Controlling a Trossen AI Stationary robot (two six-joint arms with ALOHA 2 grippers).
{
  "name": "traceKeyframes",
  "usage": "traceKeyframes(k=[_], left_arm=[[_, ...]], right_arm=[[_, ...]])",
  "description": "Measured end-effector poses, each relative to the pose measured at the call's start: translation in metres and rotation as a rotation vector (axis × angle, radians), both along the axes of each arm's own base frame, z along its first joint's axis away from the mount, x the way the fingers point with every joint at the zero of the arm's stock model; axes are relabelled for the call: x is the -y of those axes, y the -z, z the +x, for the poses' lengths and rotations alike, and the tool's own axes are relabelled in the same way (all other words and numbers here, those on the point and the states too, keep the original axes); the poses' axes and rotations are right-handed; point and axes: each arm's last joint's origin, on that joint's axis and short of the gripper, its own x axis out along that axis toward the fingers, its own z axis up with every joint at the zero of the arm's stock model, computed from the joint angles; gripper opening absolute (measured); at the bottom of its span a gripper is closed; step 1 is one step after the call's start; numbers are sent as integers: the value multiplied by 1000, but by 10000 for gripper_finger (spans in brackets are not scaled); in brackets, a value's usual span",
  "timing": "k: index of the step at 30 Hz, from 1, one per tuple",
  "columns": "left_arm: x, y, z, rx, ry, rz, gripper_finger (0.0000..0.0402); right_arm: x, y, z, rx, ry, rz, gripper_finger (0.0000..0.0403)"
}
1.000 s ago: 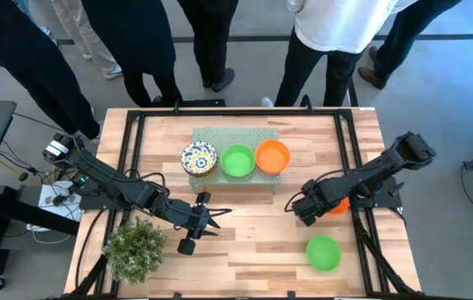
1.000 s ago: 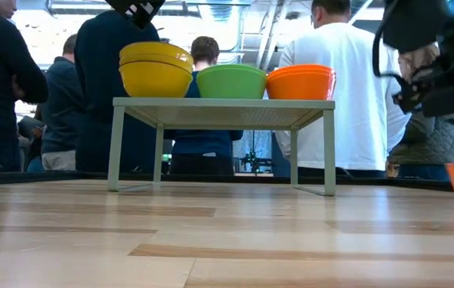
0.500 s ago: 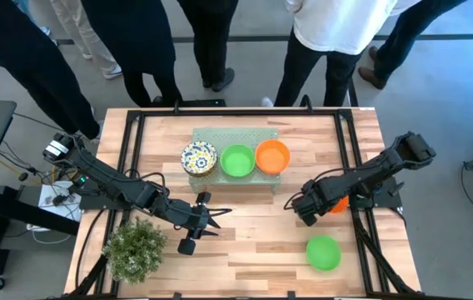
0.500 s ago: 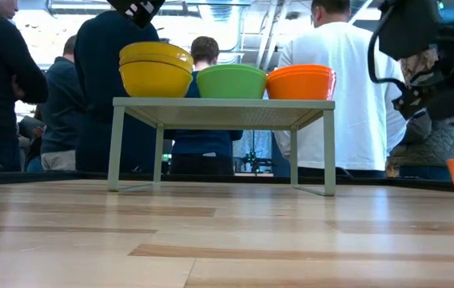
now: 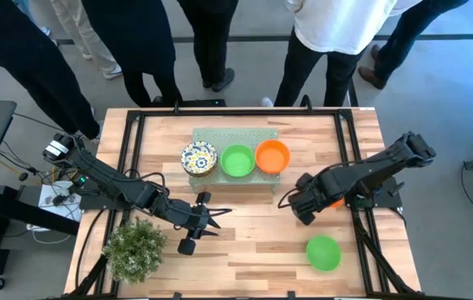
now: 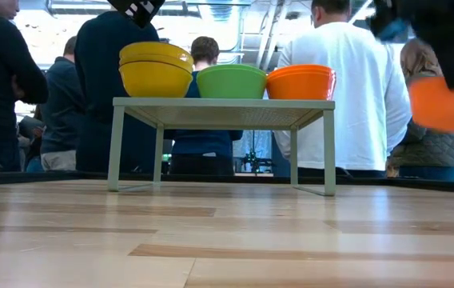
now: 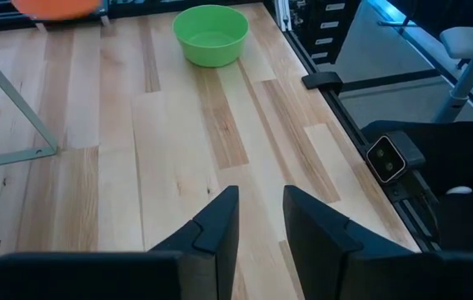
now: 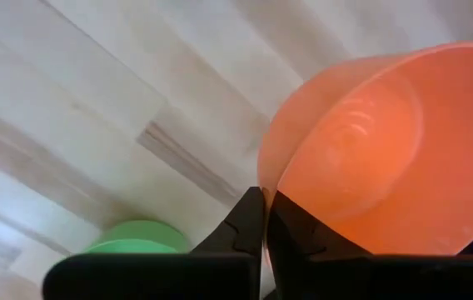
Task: Pick & Place Mini bowls
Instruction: Stack the orange bowl on top of the orange bowl on the shelf
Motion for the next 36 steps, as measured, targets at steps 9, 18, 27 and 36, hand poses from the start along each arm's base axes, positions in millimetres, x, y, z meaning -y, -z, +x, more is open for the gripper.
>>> traceKeyframes(k=[9, 18, 27, 36], left_arm=[[0, 0, 0, 5, 0, -3, 97], [0, -1, 1, 12, 1, -4, 97], [0, -1, 1, 12, 2, -4, 97], [0, -1, 1, 13, 2, -4, 97]], right_arm=[[6, -79, 7, 209, -87, -117, 3], [30, -125, 23, 425, -242, -251, 2], [53, -134, 46, 506, -549, -332, 1], [68, -133, 48, 434, -787, -353, 1]])
